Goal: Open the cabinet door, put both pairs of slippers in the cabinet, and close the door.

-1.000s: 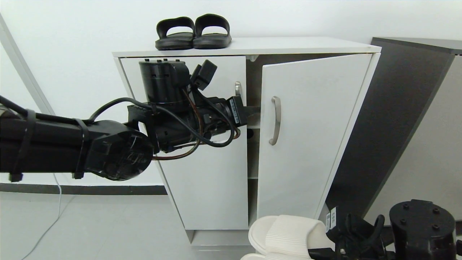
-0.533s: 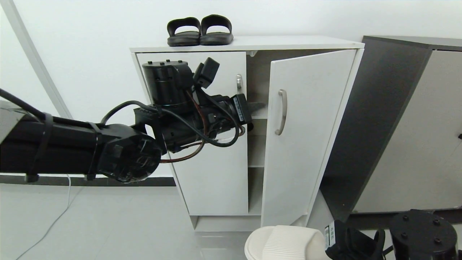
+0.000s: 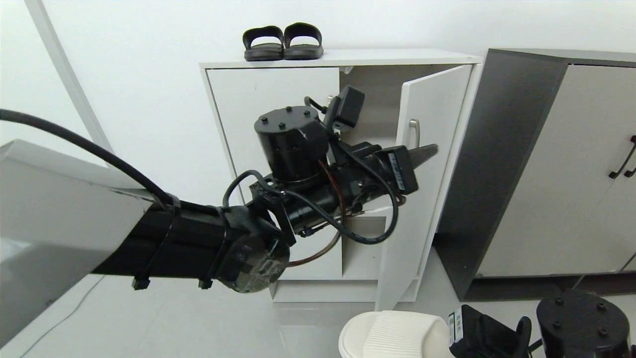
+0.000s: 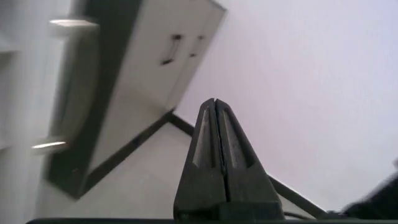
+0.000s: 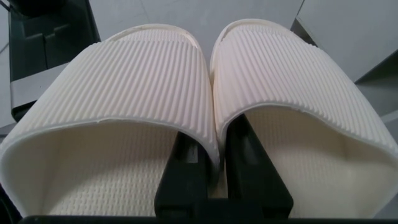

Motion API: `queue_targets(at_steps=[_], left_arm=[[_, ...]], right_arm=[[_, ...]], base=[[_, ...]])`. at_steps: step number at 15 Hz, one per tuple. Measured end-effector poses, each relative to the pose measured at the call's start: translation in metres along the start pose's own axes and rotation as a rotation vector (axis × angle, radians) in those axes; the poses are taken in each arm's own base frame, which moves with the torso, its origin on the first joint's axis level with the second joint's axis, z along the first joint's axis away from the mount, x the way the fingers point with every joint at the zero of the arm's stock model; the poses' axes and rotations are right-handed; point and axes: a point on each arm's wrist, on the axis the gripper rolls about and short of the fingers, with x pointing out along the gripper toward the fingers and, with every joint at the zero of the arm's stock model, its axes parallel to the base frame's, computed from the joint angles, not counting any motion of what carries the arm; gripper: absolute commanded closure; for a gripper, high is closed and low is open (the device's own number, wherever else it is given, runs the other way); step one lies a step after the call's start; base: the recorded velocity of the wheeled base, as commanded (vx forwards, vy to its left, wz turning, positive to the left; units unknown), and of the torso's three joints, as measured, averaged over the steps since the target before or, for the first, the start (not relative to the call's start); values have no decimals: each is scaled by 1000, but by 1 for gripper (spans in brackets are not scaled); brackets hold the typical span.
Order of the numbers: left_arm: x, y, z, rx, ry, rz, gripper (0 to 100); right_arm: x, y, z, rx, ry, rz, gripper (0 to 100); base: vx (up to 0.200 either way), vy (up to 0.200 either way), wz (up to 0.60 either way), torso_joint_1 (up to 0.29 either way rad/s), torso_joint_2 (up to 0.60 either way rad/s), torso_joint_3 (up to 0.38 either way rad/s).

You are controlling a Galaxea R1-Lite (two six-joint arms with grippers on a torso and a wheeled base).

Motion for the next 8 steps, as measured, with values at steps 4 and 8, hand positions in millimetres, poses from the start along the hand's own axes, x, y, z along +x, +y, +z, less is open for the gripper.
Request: queue_targets(at_steps=[4, 8], left_arm=[[-19, 48, 22, 0, 9, 157, 100], [-10, 71, 34, 7, -6, 201, 100]], right_arm=[[0, 0, 0, -1, -3, 0, 100], [0, 0, 0, -1, -3, 1, 100]], base=[[0, 0, 0, 0, 0, 0], [0, 0, 0, 0, 0, 0]])
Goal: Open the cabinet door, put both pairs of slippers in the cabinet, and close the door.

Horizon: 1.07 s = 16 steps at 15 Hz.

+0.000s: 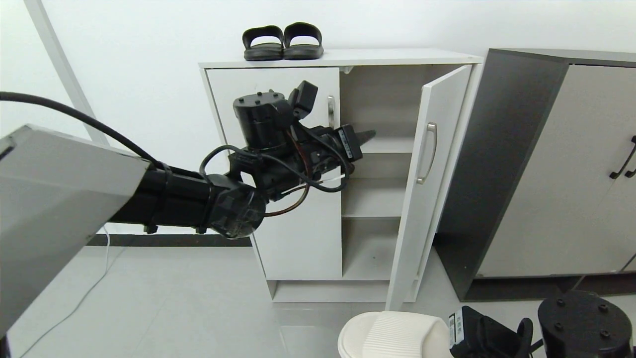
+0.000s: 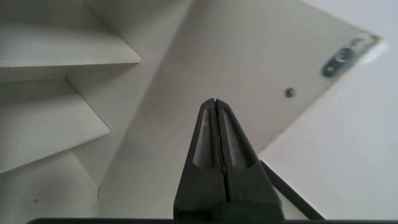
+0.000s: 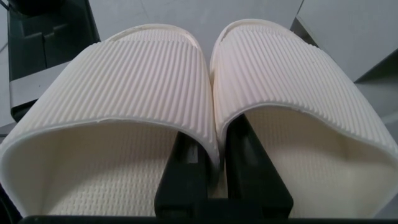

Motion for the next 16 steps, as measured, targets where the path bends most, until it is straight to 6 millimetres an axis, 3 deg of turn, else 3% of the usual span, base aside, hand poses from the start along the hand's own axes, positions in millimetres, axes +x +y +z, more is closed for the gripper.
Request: queue_targets(at_steps=[3, 7, 12, 14, 16], left_arm=[[23, 1, -11, -5, 13, -20, 100], [47, -26, -40, -16, 61, -98, 100], [50, -82, -66, -12, 73, -242, 100], [48, -85, -67, -14, 79, -247, 100], [44, -76, -61, -10, 71, -221, 100]], right_arm=[[0, 0, 0, 0, 1, 1, 100], [0, 0, -1, 1, 4, 1, 100], [1, -1, -1, 3, 7, -1, 100], [0, -1, -2, 4, 8, -1, 100], [1, -1, -1, 9, 6, -4, 100]], base=[[0, 0, 0, 0, 0, 0], [0, 0, 0, 0, 0, 0], [0, 0, 0, 0, 0, 0], [0, 0, 0, 0, 0, 0], [0, 0, 0, 0, 0, 0]])
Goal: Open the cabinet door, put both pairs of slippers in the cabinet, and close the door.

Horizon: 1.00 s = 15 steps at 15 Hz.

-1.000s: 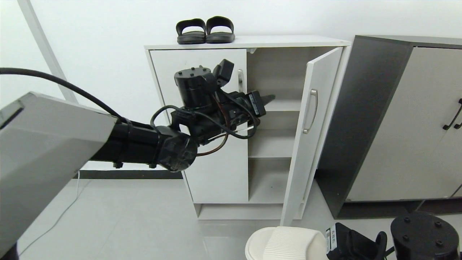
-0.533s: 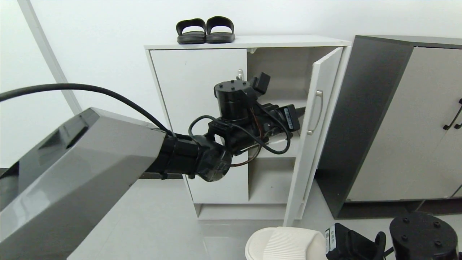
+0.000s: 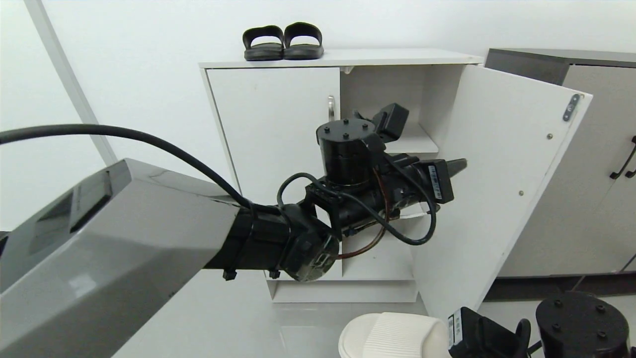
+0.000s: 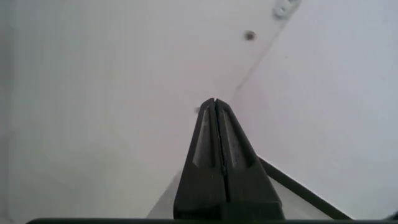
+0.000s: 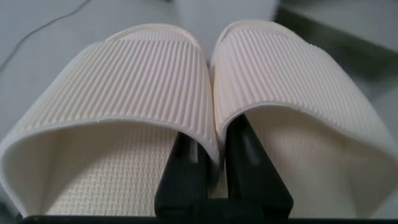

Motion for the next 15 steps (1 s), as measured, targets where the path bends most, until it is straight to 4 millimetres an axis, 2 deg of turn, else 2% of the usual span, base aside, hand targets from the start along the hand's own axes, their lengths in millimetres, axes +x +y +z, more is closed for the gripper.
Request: queue_targets(at_steps=[2, 4, 6, 8, 11, 13, 15], left_arm=[[-11, 8, 11, 7, -14, 33, 100], [-34, 13, 38, 33, -49, 79, 100], [-73, 12, 71, 75, -72, 164, 100], [-121, 0, 99, 131, -94, 278, 100], [-204, -44, 130, 171, -134, 528, 100], [-261, -84, 131, 153, -98, 726, 100], [-323, -126, 120, 145, -80, 918, 100]], right_arm=[[2, -6, 6, 23, -20, -32, 100], [7, -21, 21, 113, -69, -177, 100], [19, -39, 36, 190, -116, -369, 100], [34, -56, 49, 231, -141, -553, 100], [55, -83, 66, 304, -158, -761, 100], [61, -106, 74, 359, -152, -893, 100], [66, -123, 76, 381, -166, -943, 100]], base=[[0, 0, 0, 0, 0, 0], [0, 0, 0, 0, 0, 0], [0, 0, 0, 0, 0, 0], [0, 0, 0, 0, 0, 0], [0, 0, 0, 0, 0, 0], [0, 0, 0, 0, 0, 0], [0, 0, 0, 0, 0, 0]])
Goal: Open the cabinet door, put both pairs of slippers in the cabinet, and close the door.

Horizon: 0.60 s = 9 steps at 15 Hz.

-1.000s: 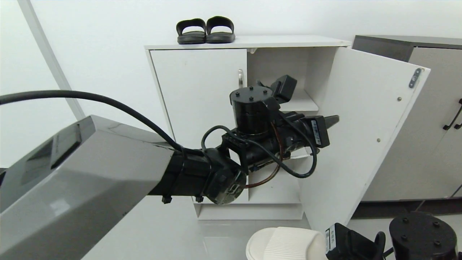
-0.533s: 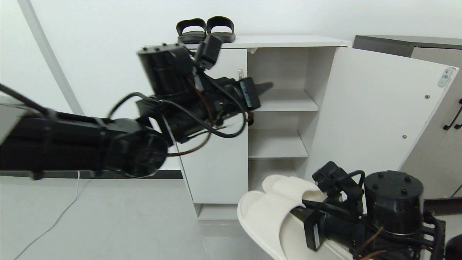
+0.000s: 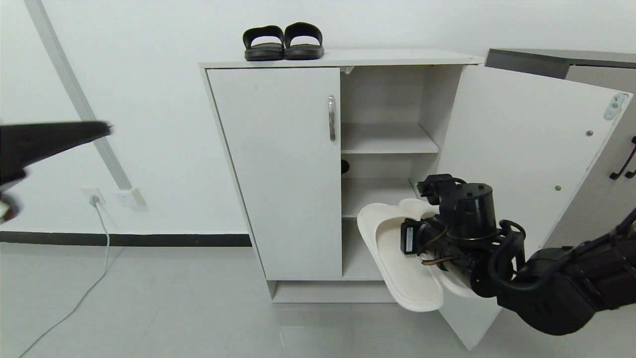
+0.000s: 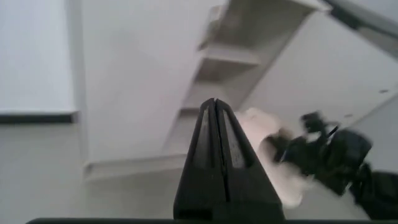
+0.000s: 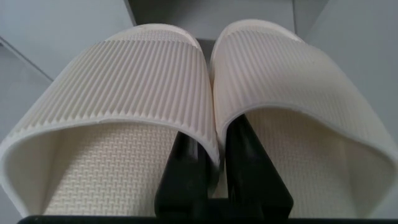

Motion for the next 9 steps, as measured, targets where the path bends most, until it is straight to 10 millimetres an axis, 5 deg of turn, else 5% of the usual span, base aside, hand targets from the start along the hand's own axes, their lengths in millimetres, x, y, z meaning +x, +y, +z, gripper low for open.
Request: queue_targets(at_steps=[2, 5, 9], left_arm=[[-65, 17, -16, 7, -54, 172, 100], [-125, 28, -77, 74, -125, 388, 100], [-133, 45, -165, 145, -161, 568, 100]], right_arm=[[12, 0, 1, 5, -8, -29, 100], [19, 2, -4, 1, 0, -36, 100], [19, 4, -10, -8, 13, -32, 100]], base=[[0, 0, 0, 0, 0, 0], [0, 0, 0, 0, 0, 0], [0, 0, 0, 0, 0, 0]])
